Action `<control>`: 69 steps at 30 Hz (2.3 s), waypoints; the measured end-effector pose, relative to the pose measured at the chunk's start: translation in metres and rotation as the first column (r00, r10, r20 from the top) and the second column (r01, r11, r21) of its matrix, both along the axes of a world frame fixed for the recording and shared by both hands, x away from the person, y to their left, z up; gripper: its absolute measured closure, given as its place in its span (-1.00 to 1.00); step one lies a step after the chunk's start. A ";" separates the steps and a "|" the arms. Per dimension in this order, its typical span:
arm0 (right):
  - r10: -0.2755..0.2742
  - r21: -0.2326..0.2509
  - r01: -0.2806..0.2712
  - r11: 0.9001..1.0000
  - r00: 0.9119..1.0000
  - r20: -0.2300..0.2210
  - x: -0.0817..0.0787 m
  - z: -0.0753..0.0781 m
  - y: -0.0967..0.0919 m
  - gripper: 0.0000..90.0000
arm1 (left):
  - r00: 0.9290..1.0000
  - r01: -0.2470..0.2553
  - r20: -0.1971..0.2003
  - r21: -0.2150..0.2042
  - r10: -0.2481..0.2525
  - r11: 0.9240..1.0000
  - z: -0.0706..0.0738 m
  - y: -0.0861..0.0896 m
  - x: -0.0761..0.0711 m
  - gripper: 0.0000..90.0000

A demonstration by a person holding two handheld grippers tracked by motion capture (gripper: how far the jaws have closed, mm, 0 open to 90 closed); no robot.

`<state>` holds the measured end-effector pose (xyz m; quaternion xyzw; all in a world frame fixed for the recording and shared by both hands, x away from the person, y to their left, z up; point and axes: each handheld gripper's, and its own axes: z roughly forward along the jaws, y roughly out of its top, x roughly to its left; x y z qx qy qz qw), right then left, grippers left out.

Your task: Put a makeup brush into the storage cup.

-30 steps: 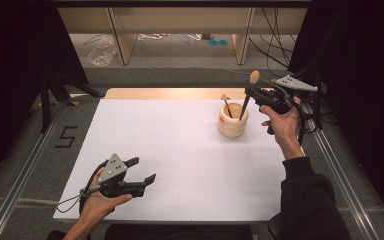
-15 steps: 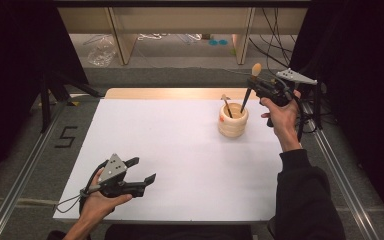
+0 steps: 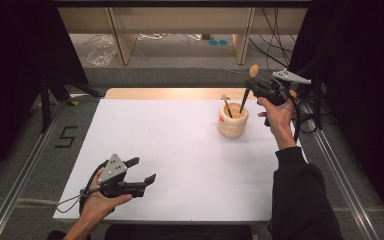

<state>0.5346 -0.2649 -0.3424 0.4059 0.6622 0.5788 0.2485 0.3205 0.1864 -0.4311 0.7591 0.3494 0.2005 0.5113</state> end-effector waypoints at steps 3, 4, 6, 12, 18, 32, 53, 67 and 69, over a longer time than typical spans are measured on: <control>-0.004 -0.001 0.004 1.000 1.000 -0.011 0.001 -0.003 0.000 0.76 | 1.000 0.001 0.002 0.001 -0.001 1.000 0.000 0.000 0.000 -0.54; 0.002 -0.004 -0.002 1.000 1.000 -0.008 0.002 -0.005 0.000 0.76 | 1.000 0.001 0.002 0.001 -0.001 1.000 0.000 0.000 0.000 -0.54; 0.004 0.001 -0.004 1.000 1.000 -0.016 0.003 -0.008 0.001 0.76 | 1.000 0.001 0.001 0.001 -0.001 1.000 0.000 0.000 0.000 -0.54; 0.006 -0.019 -0.007 1.000 0.999 -0.032 0.007 -0.018 0.005 0.76 | 1.000 0.008 0.007 0.004 -0.008 1.000 0.000 0.000 0.001 -0.54; 0.011 -0.038 -0.013 0.999 0.999 -0.048 0.009 -0.024 0.008 0.76 | 1.000 0.000 0.004 -0.003 0.000 1.000 0.001 0.000 -0.001 -0.54; 0.003 -0.052 -0.008 0.999 0.996 -0.086 0.015 -0.044 0.007 0.76 | 1.000 -0.005 0.002 -0.002 0.005 1.000 0.001 0.001 0.000 -0.53; 0.006 -0.088 -0.017 0.996 0.993 -0.120 0.017 -0.059 0.012 0.76 | 1.000 -0.004 0.000 -0.003 0.004 1.000 0.001 0.001 0.000 -0.53; -0.021 -0.123 0.000 0.992 0.985 -0.170 0.018 -0.067 0.005 0.48 | 1.000 -0.002 0.004 -0.017 0.002 1.000 0.001 0.001 0.000 -0.53; -0.036 -0.109 0.013 0.994 0.977 -0.209 0.018 -0.067 0.004 0.16 | 1.000 -0.005 0.004 -0.010 0.005 1.000 0.002 0.002 0.000 -0.53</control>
